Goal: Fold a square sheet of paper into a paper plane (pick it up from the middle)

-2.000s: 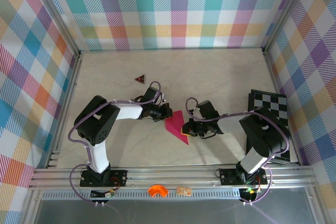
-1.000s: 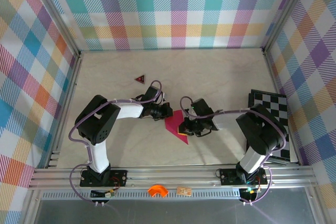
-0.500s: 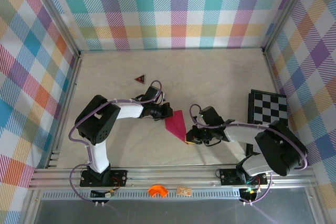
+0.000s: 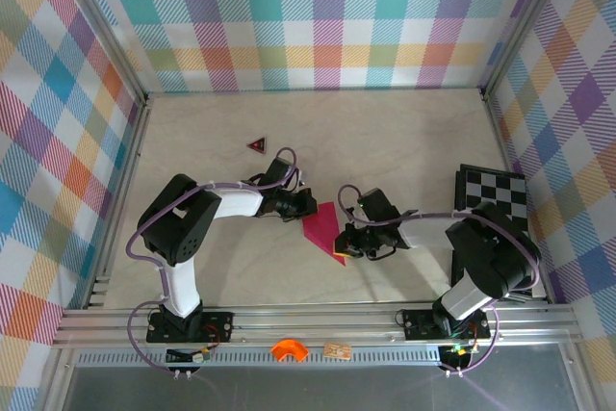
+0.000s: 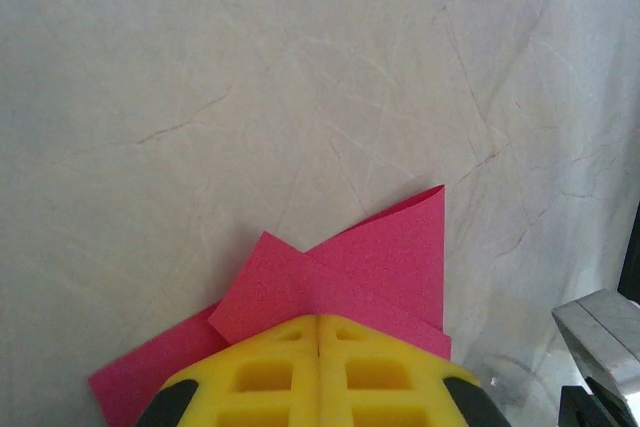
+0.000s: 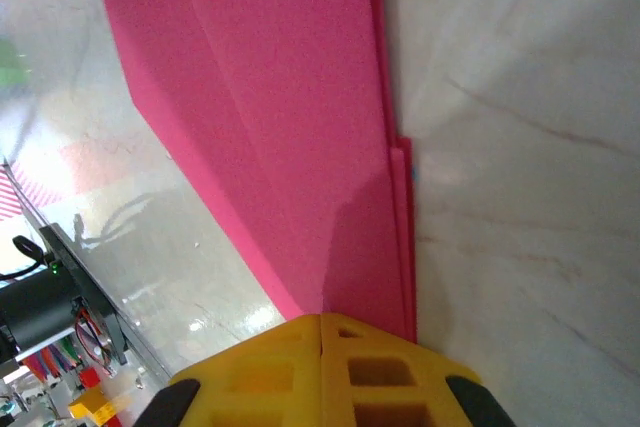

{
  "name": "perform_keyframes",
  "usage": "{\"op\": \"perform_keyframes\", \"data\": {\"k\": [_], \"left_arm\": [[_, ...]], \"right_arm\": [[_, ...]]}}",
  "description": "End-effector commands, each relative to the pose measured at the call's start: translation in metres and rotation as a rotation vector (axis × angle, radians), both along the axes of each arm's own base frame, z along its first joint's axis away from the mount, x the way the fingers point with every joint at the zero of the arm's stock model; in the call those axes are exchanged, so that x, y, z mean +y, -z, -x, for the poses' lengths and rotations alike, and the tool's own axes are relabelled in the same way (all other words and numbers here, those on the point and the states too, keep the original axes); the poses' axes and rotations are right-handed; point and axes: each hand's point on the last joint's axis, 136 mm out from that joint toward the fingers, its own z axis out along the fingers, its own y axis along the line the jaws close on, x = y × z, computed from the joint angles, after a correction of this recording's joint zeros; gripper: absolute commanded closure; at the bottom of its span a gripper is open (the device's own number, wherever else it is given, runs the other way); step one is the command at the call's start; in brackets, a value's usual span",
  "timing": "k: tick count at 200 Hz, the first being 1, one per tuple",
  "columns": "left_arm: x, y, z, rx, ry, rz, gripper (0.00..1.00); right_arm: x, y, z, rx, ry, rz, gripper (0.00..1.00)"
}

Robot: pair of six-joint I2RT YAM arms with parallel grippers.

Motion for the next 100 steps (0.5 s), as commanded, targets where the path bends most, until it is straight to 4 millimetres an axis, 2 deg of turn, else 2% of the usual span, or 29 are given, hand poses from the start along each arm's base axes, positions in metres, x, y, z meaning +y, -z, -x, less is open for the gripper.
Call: {"op": "perform_keyframes", "data": {"k": [1, 26, 48, 72, 100], "left_arm": [[0.033, 0.049, 0.022, 0.124, -0.047, -0.168, 1.0], [0.032, 0.049, 0.02, 0.128, -0.052, -0.169, 1.0], [0.031, 0.046, 0.019, 0.123, -0.05, -0.162, 1.0], [0.029, 0.043, 0.018, 0.121, -0.043, -0.159, 1.0], [0.03, 0.043, 0.019, 0.123, -0.042, -0.159, 1.0]], "right_arm": [[-0.023, 0.018, 0.039, 0.086, -0.018, 0.035, 0.94], [-0.041, 0.025, 0.062, 0.109, -0.005, 0.056, 0.95], [-0.045, 0.019, 0.066, 0.096, -0.005, 0.046, 0.96], [-0.038, -0.003, 0.052, 0.038, -0.004, 0.03, 0.96], [-0.022, -0.032, 0.019, -0.065, 0.031, 0.007, 0.95]]}}
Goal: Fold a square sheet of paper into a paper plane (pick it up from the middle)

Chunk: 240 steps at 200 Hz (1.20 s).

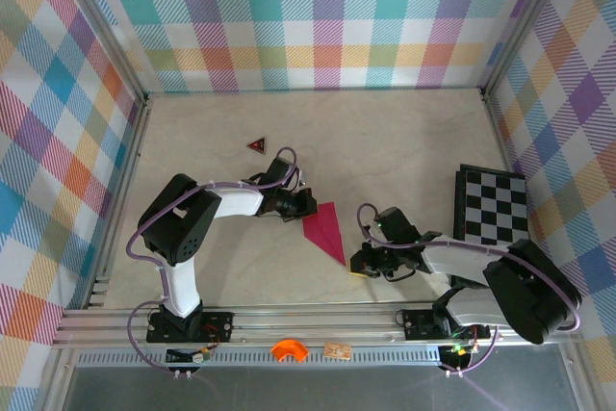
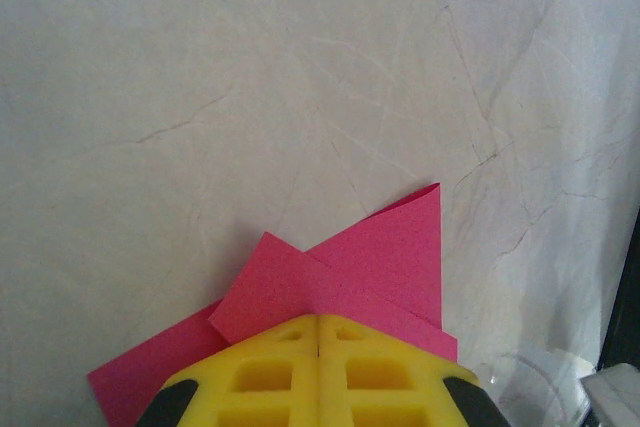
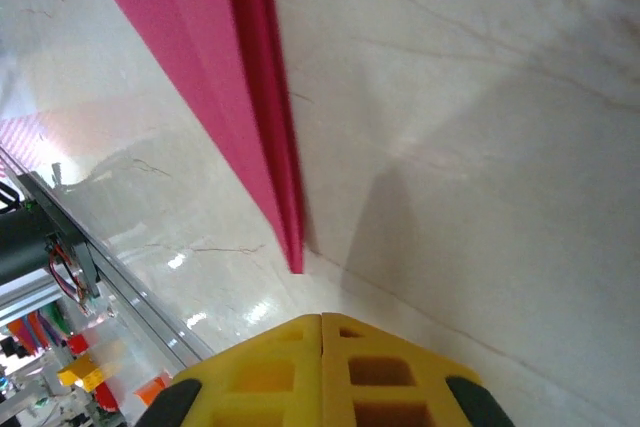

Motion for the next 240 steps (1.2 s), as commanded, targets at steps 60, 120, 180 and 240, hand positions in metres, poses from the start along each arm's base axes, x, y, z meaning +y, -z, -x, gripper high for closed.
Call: {"op": "perform_keyframes", "data": {"k": [60, 120, 180, 240], "left_arm": [[0.029, 0.042, 0.02, 0.115, -0.041, -0.148, 1.0], [0.013, 0.003, -0.003, 0.044, -0.027, -0.104, 0.99], [-0.023, -0.065, 0.012, -0.074, 0.051, 0.065, 0.97], [-0.045, -0.017, 0.052, 0.05, 0.134, 0.097, 1.0]], "right_arm": [[0.054, -0.013, -0.082, -0.047, 0.047, -0.03, 0.94], [0.016, 0.042, -0.039, 0.074, 0.061, 0.097, 1.0], [0.01, 0.047, -0.037, 0.074, 0.055, 0.131, 1.0], [0.008, 0.048, -0.037, 0.076, 0.065, 0.133, 1.0]]}}
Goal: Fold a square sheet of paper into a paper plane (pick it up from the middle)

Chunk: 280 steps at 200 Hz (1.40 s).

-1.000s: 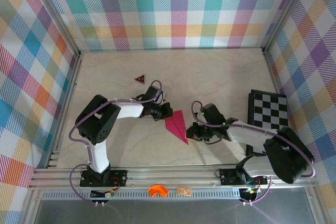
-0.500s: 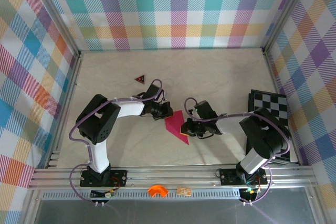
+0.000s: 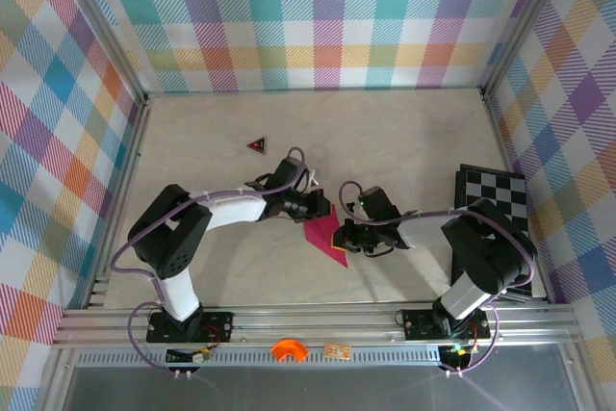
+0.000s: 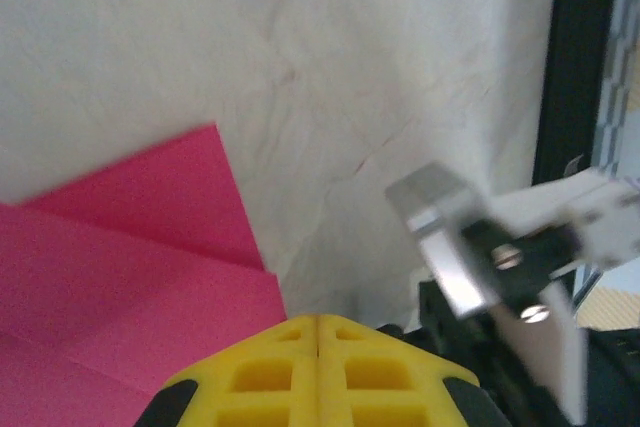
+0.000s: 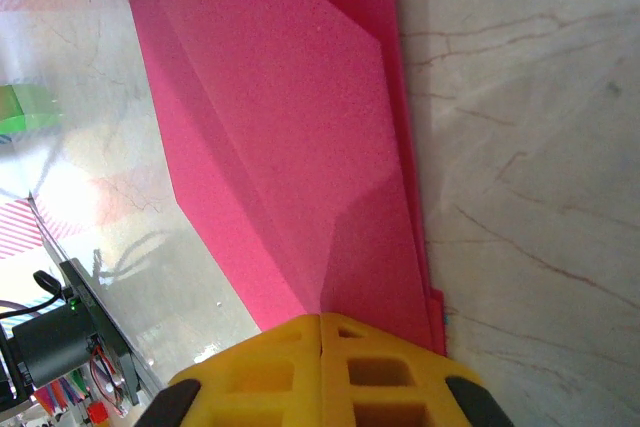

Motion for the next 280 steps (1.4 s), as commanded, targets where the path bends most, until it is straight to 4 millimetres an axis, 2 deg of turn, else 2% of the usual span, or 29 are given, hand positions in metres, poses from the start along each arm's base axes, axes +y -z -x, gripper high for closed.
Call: {"op": "perform_keyframes", "data": {"k": [1, 27, 48, 84, 104, 121, 139, 174, 196, 210, 235, 255, 267, 280], "left_arm": [[-0.002, 0.023, 0.015, 0.071, 0.024, -0.003, 1.0], [0.009, 0.045, 0.014, 0.083, 0.034, -0.071, 1.0], [0.03, 0.058, -0.004, 0.086, 0.001, -0.112, 0.99], [0.068, 0.063, -0.043, 0.068, -0.079, -0.15, 1.0], [0.082, 0.064, -0.057, 0.064, -0.106, -0.167, 1.0], [0.089, 0.057, -0.062, 0.052, -0.12, -0.161, 1.0], [0.086, 0.041, -0.064, 0.03, -0.128, -0.133, 1.0], [0.083, -0.005, -0.067, -0.031, -0.187, -0.047, 0.99], [0.063, -0.021, -0.058, -0.047, -0.148, 0.01, 0.99], [0.046, -0.019, -0.047, -0.051, -0.094, 0.002, 0.98], [0.028, 0.002, -0.032, -0.022, -0.039, -0.043, 0.98], [0.027, 0.022, -0.027, 0.022, -0.051, -0.078, 0.98], [0.03, 0.031, -0.026, 0.044, -0.06, -0.096, 0.98], [0.031, 0.037, -0.024, 0.058, -0.061, -0.105, 0.99]], "right_arm": [[-0.032, 0.038, 0.029, 0.13, 0.019, 0.158, 1.0], [-0.034, 0.039, 0.031, 0.13, 0.02, 0.163, 1.0], [-0.036, 0.04, 0.033, 0.131, 0.024, 0.167, 1.0], [-0.04, 0.045, 0.037, 0.137, 0.023, 0.172, 1.0], [-0.041, 0.047, 0.039, 0.141, 0.022, 0.171, 1.0], [-0.041, 0.046, 0.039, 0.139, 0.02, 0.165, 1.0], [-0.038, 0.043, 0.038, 0.13, 0.014, 0.147, 1.0], [-0.026, 0.027, 0.027, 0.089, -0.004, 0.094, 0.99], [-0.016, 0.011, 0.018, 0.061, -0.006, 0.052, 0.93], [-0.008, -0.003, 0.011, 0.032, -0.013, 0.013, 0.87], [-0.001, -0.028, 0.005, -0.017, -0.01, -0.047, 0.76], [-0.006, -0.045, 0.009, -0.053, 0.004, -0.066, 0.67], [-0.016, -0.047, 0.014, -0.053, 0.041, -0.048, 0.61], [-0.025, -0.05, 0.023, -0.043, 0.069, -0.044, 0.59]]}}
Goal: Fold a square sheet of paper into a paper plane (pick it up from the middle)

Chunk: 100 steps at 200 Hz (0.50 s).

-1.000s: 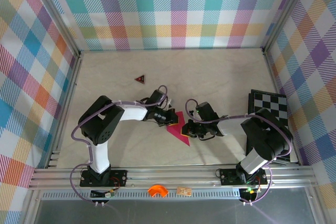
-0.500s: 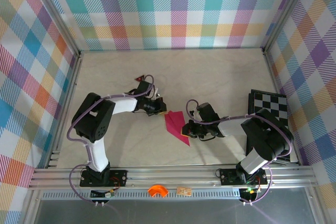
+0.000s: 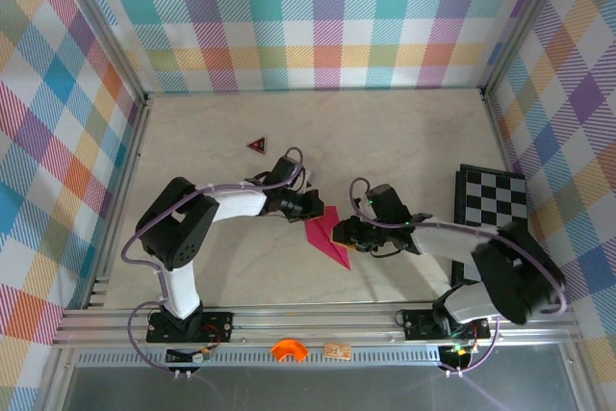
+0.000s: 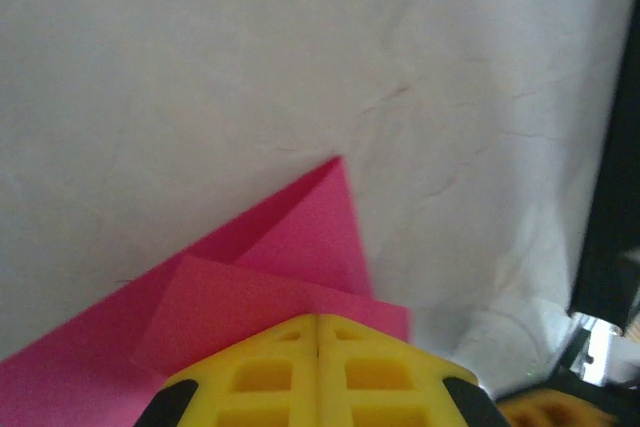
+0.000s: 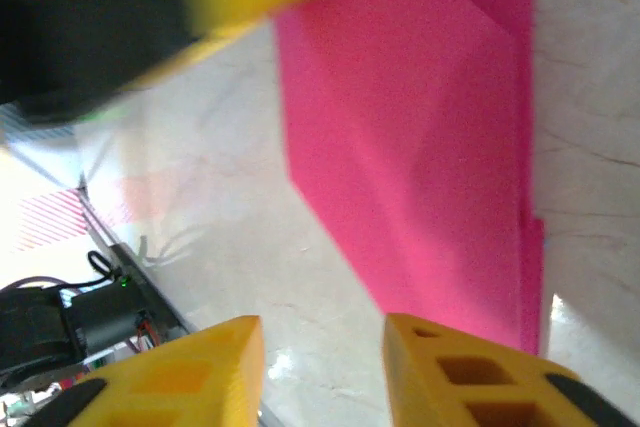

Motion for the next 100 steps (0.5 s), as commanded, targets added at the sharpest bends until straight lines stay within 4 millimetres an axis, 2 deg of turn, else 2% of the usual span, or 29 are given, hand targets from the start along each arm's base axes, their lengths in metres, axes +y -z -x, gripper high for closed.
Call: {"op": "perform_keyframes", "data": {"k": [1, 33, 58, 100], "left_arm": [[0.007, 0.012, -0.004, 0.031, -0.037, -0.035, 0.98], [0.007, 0.019, -0.002, 0.051, -0.034, -0.04, 0.99], [0.009, 0.023, 0.001, 0.07, -0.034, -0.05, 0.99], [0.009, 0.028, 0.006, 0.106, -0.043, -0.046, 0.99]], "right_arm": [[-0.019, 0.002, 0.019, 0.047, 0.049, 0.032, 0.59], [-0.046, 0.013, 0.048, 0.149, 0.13, 0.073, 0.52], [-0.052, 0.016, 0.065, 0.2, 0.149, 0.031, 0.46], [-0.046, 0.005, 0.064, 0.195, 0.151, -0.028, 0.43]]}}
